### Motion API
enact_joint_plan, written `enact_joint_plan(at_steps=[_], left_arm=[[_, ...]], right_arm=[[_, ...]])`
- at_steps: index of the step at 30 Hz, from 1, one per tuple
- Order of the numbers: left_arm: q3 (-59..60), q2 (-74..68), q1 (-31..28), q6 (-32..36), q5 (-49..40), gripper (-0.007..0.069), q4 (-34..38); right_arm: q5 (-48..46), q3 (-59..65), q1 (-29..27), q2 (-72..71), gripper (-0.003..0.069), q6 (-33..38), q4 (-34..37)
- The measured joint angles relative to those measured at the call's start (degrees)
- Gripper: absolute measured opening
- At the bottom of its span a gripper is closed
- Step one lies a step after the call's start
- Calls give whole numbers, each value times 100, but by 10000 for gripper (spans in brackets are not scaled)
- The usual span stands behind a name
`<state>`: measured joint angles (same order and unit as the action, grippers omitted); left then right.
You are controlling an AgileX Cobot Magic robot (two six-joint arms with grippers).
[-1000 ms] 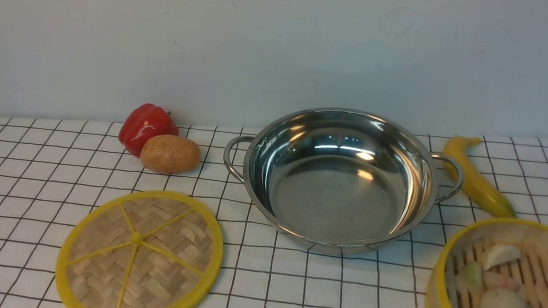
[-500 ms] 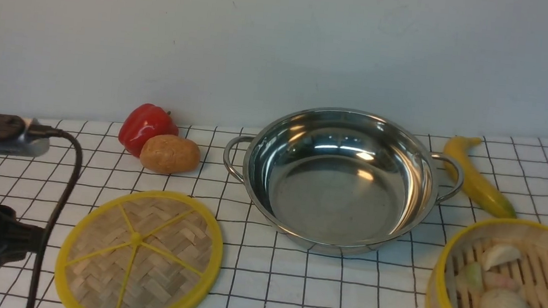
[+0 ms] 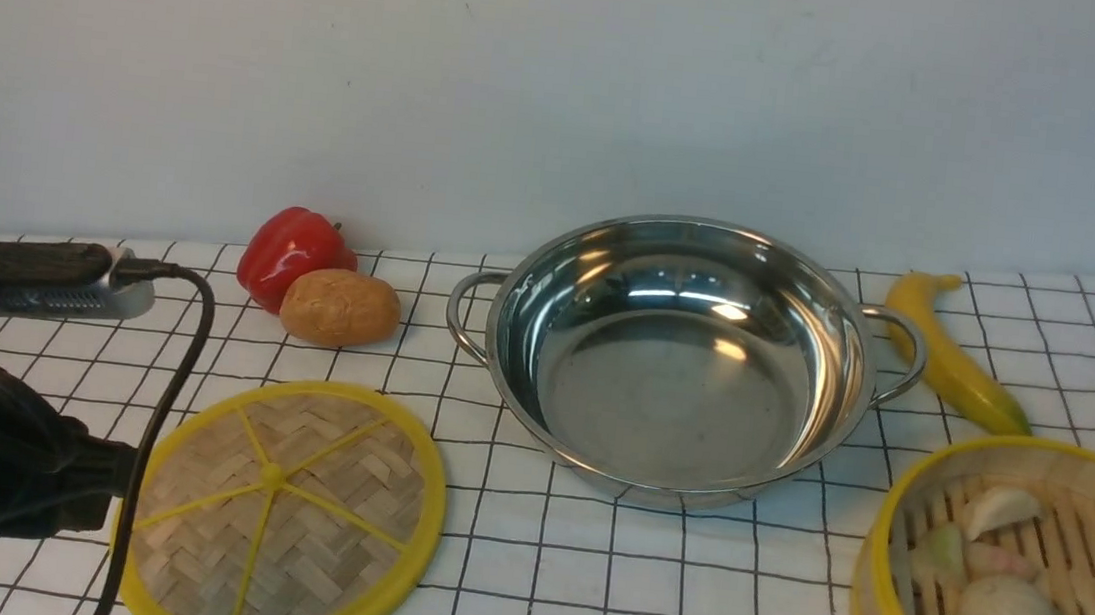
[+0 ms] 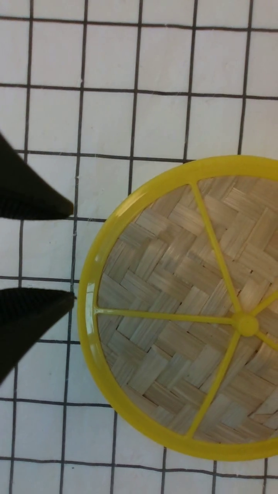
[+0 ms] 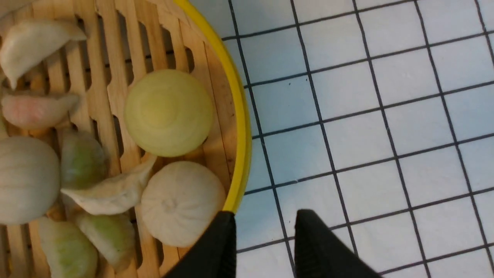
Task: Place the steamer in the pot on the white tablecloth, and put the lid on the steamer.
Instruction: 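Reach for and grasp the rim of the bamboo steamer holding the buns with the right gripper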
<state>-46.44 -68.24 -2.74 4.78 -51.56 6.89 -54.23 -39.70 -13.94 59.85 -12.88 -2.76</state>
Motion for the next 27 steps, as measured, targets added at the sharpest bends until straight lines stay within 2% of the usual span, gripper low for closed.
enact_joint_plan(at_steps=[4,10,27], left_arm=[[-9,0,0,0,62,243,0],[-6,0,0,18,73,243,0],[-6,-1,0,34,90,243,17]], right_arm=[[321,0,-316,596,240,303,417],[398,-192,-395,1473,240,815,909],[640,-447,-395,2347,240,1000,987]])
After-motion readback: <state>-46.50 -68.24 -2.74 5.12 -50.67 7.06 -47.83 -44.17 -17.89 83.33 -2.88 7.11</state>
